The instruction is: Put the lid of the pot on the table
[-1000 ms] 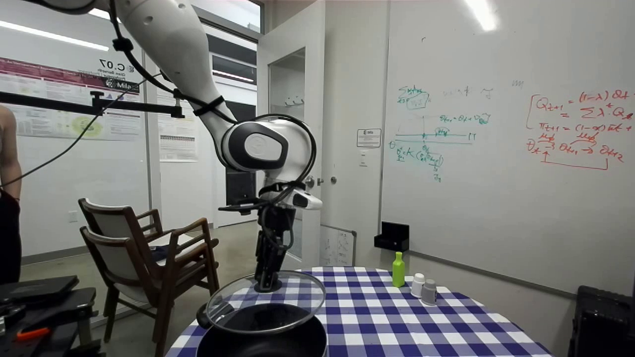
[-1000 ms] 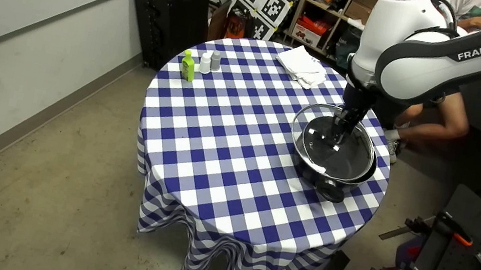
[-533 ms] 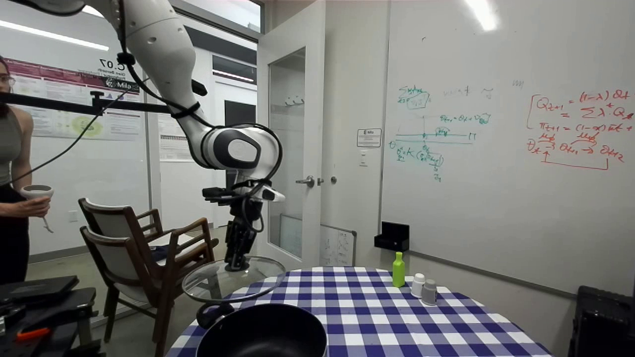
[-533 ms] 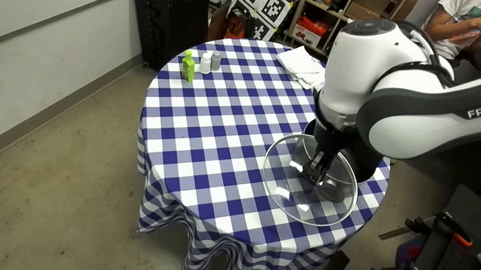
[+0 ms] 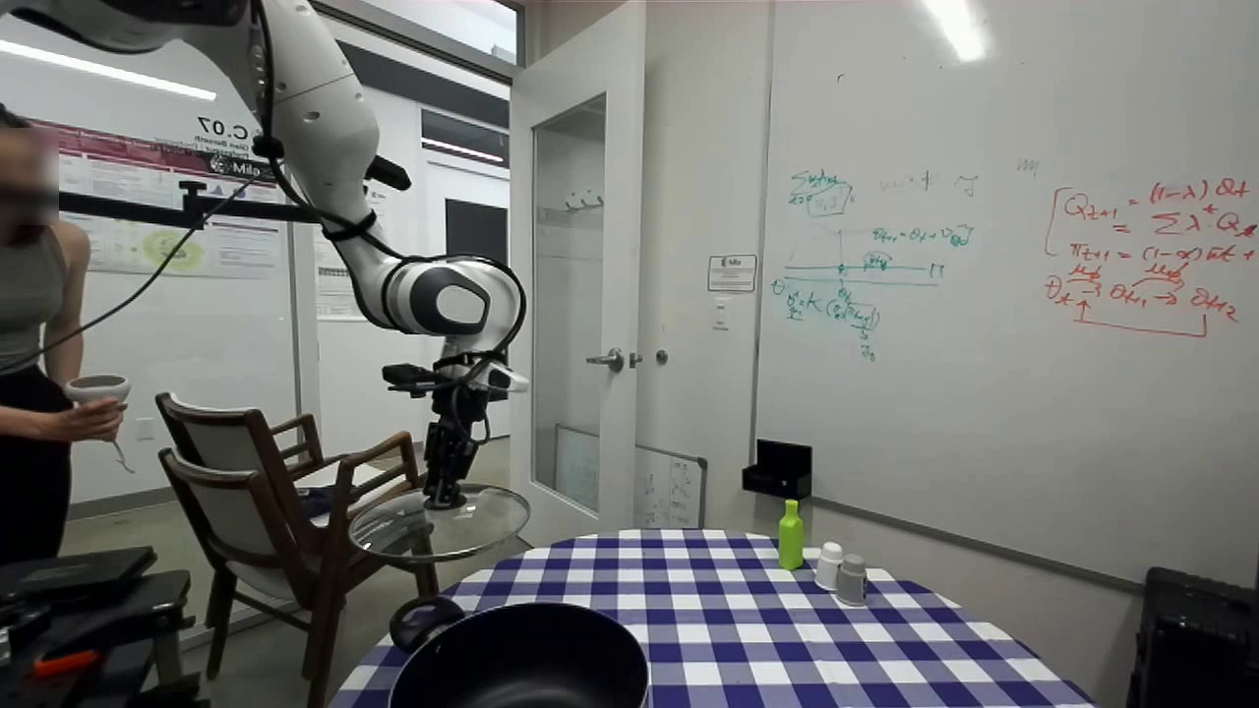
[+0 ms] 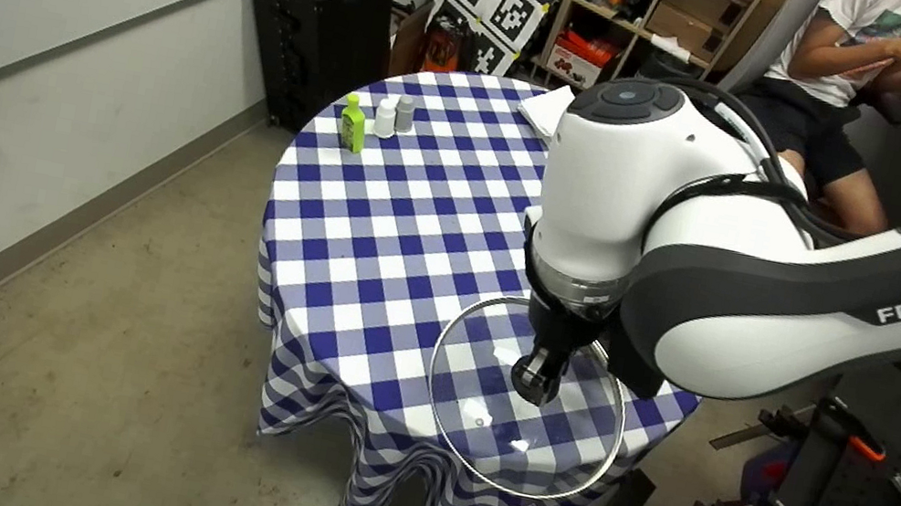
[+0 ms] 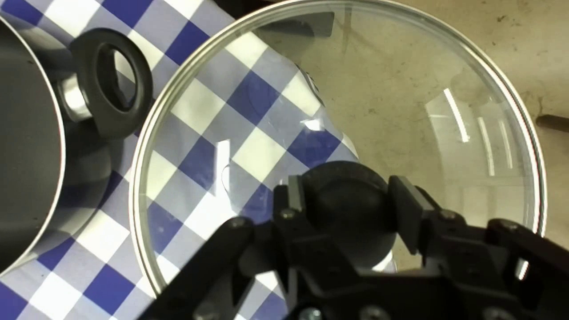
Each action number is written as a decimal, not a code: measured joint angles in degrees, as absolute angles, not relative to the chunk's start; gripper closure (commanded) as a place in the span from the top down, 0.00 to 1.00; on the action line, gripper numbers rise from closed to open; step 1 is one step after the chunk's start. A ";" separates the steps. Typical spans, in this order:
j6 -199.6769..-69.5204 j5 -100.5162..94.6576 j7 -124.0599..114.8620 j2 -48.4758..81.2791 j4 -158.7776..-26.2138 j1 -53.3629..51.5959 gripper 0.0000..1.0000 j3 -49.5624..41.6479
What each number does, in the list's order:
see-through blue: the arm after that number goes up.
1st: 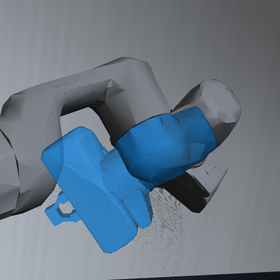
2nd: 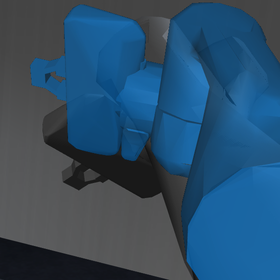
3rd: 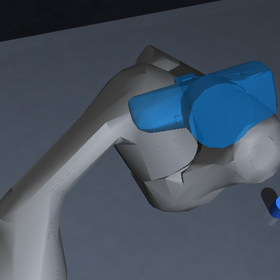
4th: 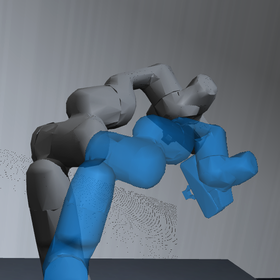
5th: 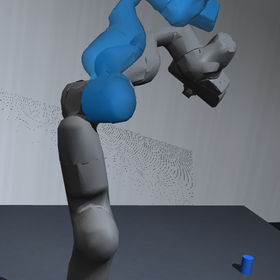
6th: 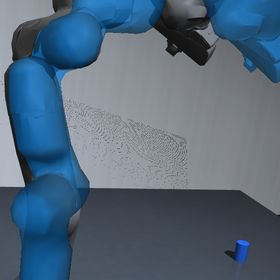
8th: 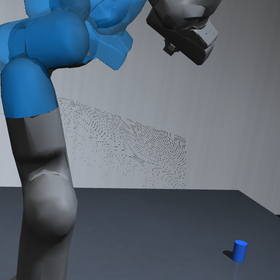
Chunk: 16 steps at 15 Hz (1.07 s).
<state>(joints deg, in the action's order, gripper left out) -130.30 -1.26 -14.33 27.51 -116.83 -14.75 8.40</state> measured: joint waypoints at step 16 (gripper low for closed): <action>-129.19 -1.28 -19.00 47.46 -93.84 -14.35 0.25 1.61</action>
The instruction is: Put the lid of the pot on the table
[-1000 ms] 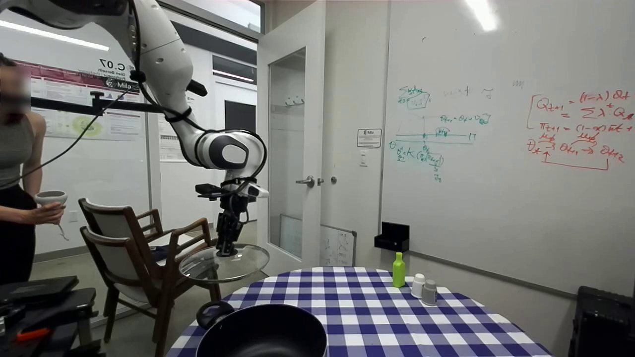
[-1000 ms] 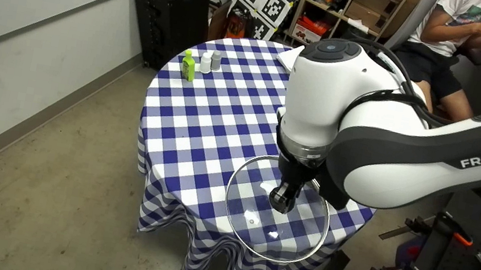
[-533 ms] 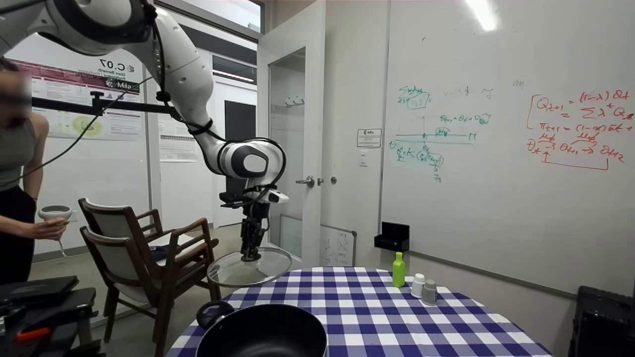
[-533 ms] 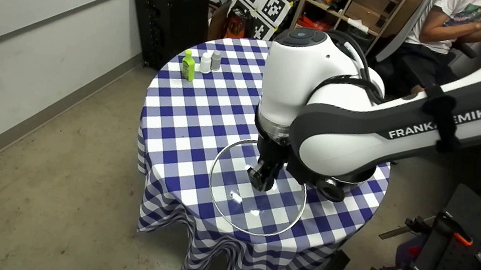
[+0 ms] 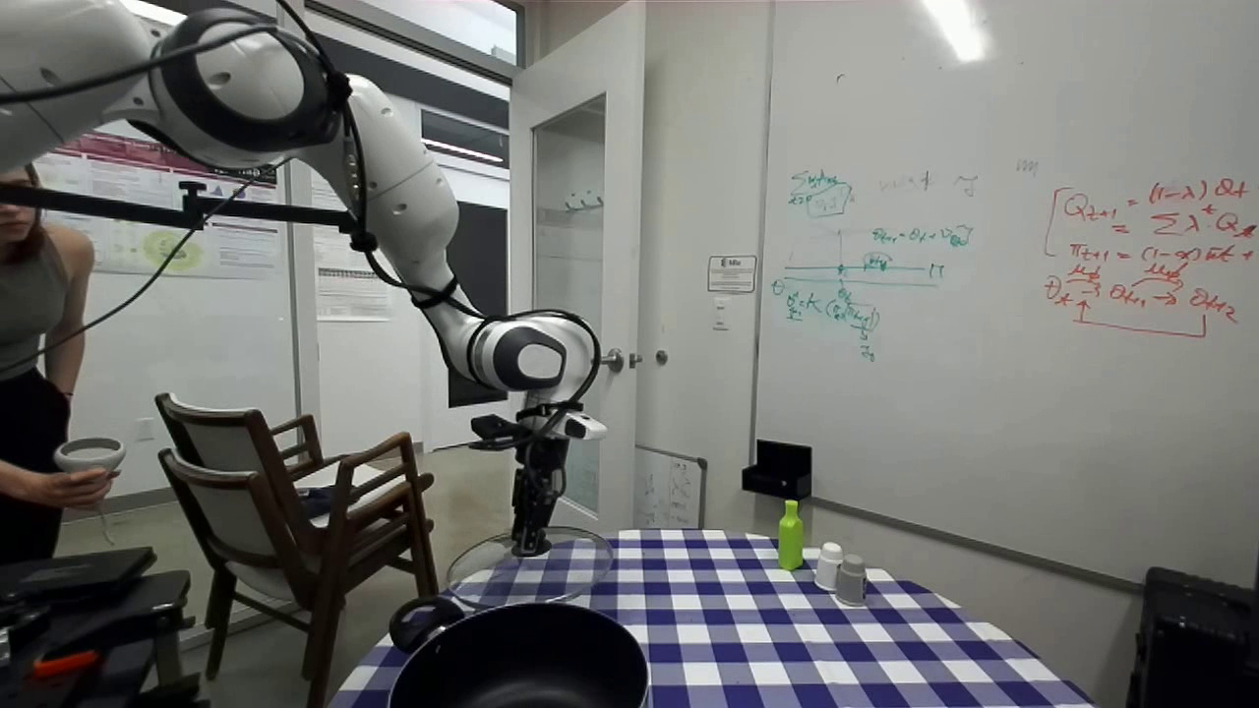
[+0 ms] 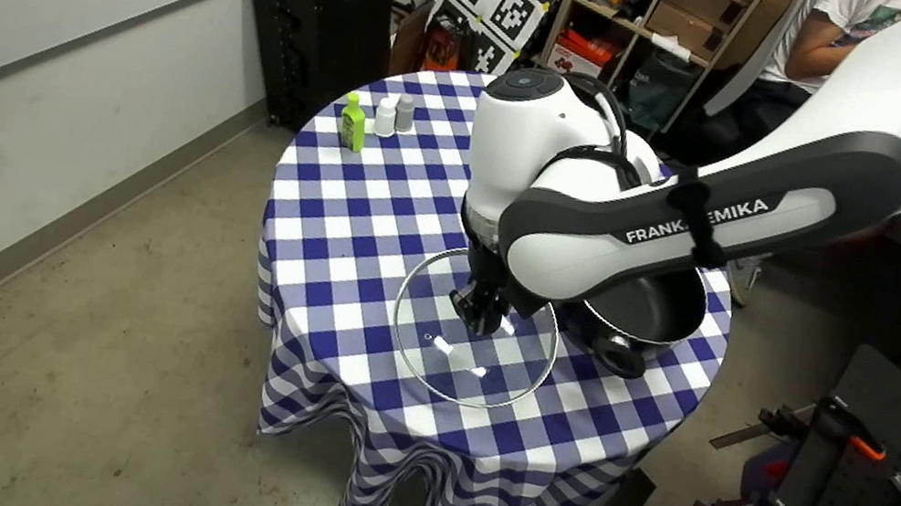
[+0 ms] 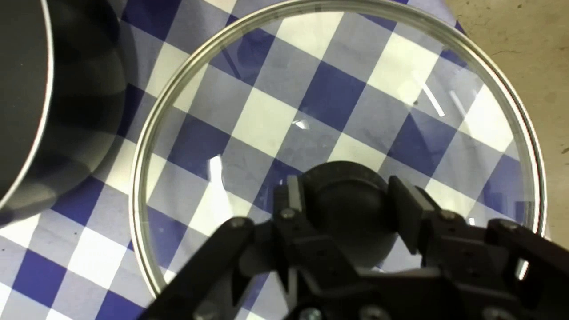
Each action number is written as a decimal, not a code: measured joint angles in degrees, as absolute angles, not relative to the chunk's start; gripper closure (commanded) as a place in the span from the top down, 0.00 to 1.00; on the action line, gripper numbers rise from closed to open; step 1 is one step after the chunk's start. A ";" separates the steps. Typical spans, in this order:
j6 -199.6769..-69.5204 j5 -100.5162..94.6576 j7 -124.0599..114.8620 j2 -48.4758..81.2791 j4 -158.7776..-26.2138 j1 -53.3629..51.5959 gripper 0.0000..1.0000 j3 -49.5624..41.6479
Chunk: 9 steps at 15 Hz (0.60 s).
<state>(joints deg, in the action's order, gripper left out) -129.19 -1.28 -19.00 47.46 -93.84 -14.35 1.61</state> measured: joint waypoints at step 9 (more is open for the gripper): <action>-127.12 0.59 -19.31 54.66 -87.40 -11.74 0.25 0.83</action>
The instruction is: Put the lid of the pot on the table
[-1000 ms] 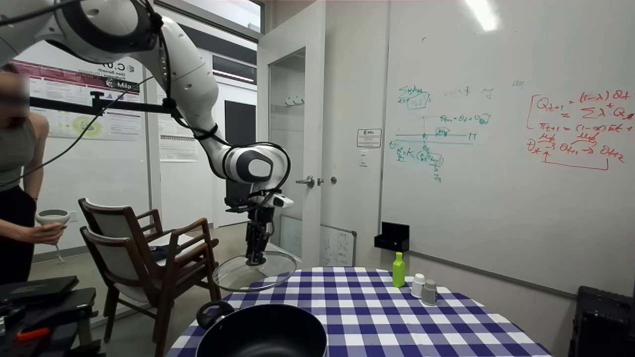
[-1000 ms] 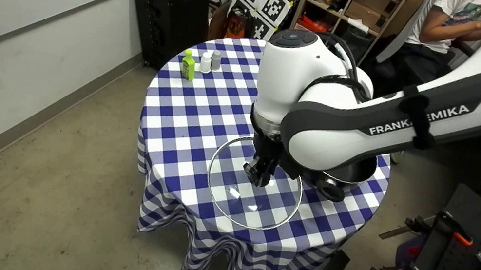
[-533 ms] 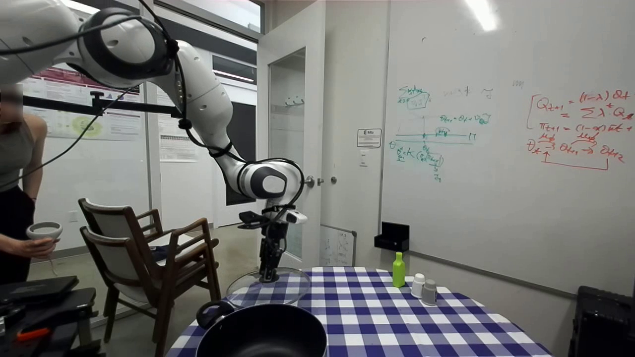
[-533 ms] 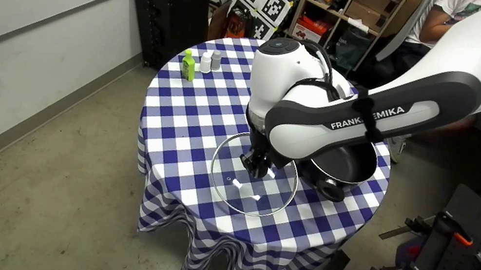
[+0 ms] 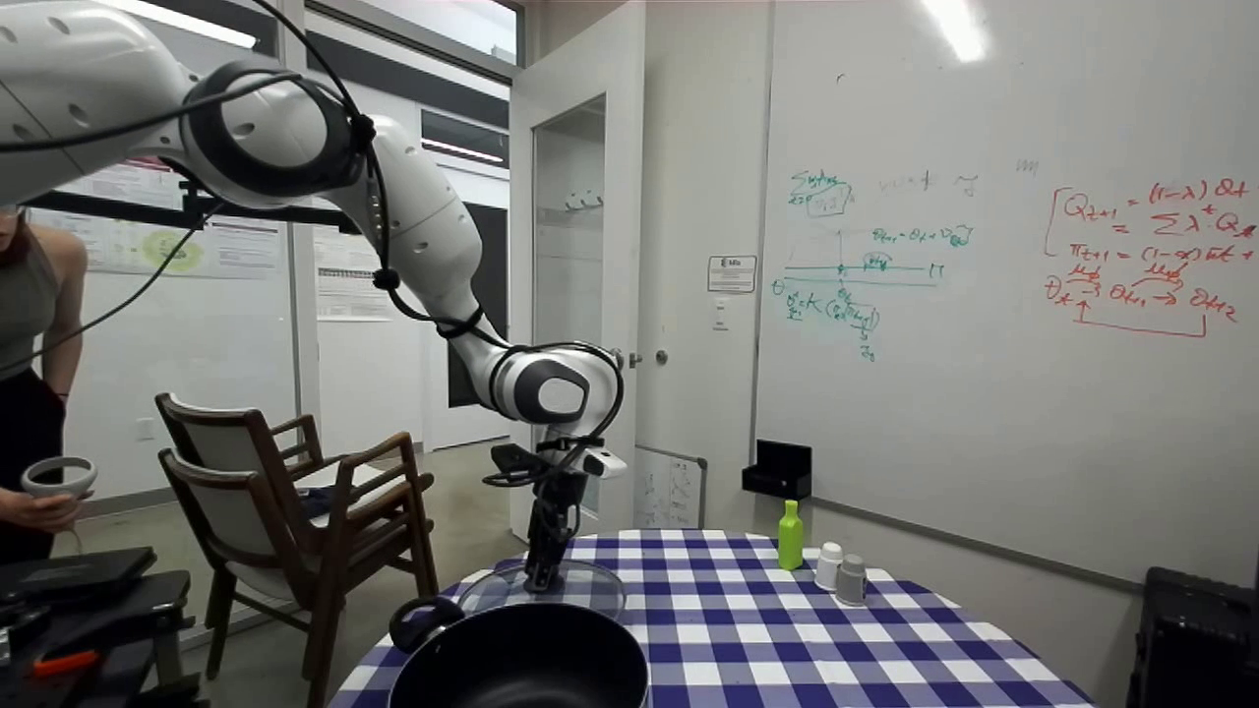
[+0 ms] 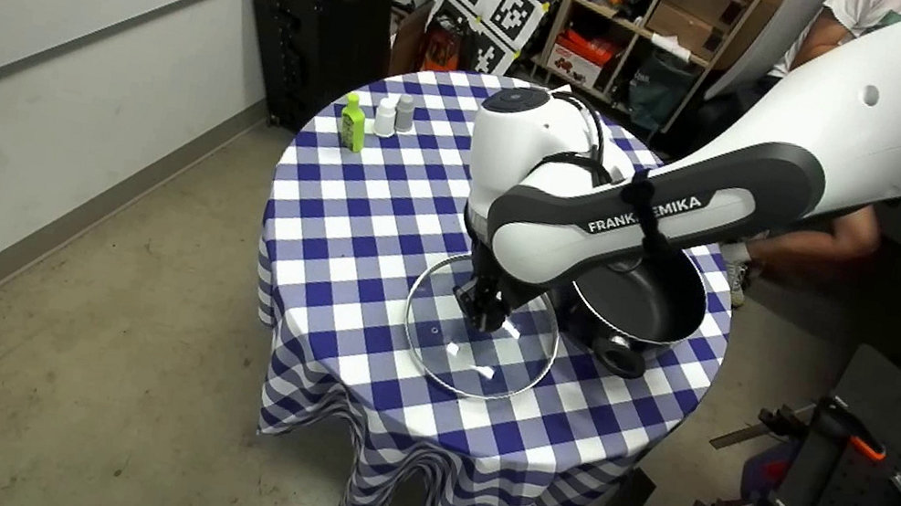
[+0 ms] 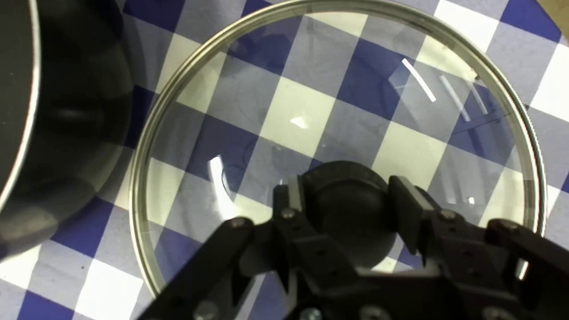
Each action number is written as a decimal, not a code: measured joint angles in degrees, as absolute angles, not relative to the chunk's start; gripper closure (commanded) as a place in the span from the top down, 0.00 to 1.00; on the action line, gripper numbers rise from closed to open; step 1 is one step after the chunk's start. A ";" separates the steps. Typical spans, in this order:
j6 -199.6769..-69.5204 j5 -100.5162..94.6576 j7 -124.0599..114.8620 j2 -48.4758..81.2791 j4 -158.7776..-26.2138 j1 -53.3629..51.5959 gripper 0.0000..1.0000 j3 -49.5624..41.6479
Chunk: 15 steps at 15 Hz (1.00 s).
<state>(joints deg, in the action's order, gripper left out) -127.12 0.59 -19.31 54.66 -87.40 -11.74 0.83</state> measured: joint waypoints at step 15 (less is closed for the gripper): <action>-125.05 5.00 -19.31 57.05 -86.27 -10.01 0.76 2.29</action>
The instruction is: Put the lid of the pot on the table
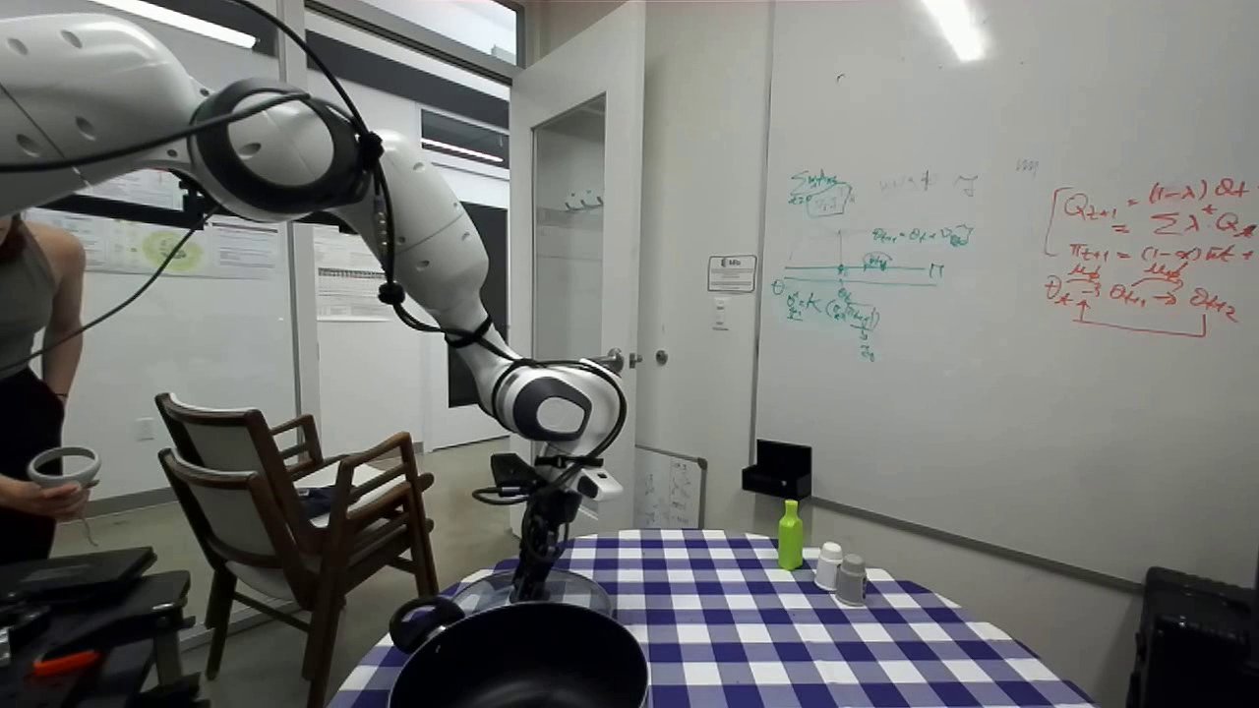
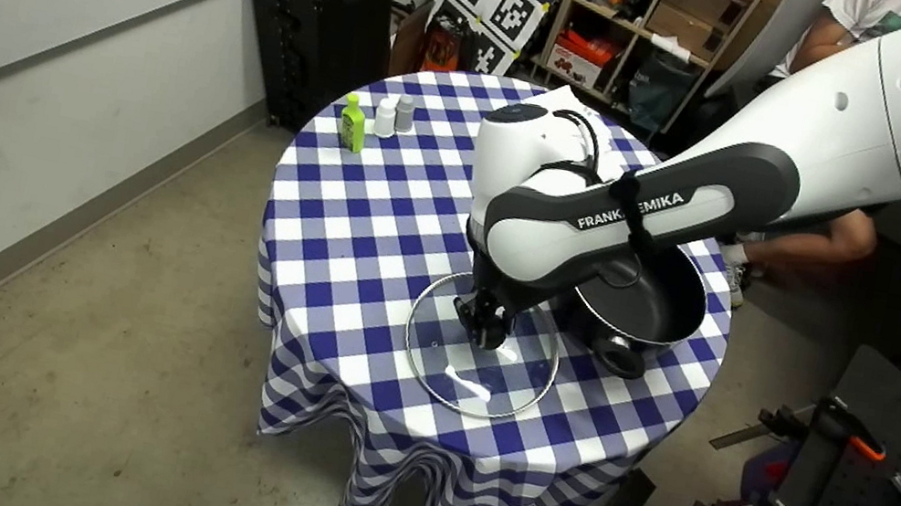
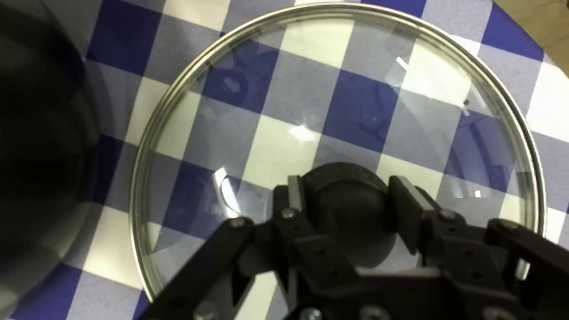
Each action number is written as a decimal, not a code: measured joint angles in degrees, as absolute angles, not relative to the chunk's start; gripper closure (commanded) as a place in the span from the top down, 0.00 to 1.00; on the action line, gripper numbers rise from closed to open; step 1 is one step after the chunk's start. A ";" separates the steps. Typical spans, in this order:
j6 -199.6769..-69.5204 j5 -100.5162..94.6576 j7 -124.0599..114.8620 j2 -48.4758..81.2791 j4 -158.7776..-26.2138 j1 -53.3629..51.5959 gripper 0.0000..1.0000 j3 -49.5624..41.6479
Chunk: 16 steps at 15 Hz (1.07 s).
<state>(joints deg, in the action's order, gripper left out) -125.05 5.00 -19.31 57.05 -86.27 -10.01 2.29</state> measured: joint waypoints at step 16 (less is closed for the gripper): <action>-119.49 5.48 -19.08 35.33 -100.29 -8.39 1.00 2.35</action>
<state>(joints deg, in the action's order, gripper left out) -119.49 5.48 -19.08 35.33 -100.29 -8.39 2.35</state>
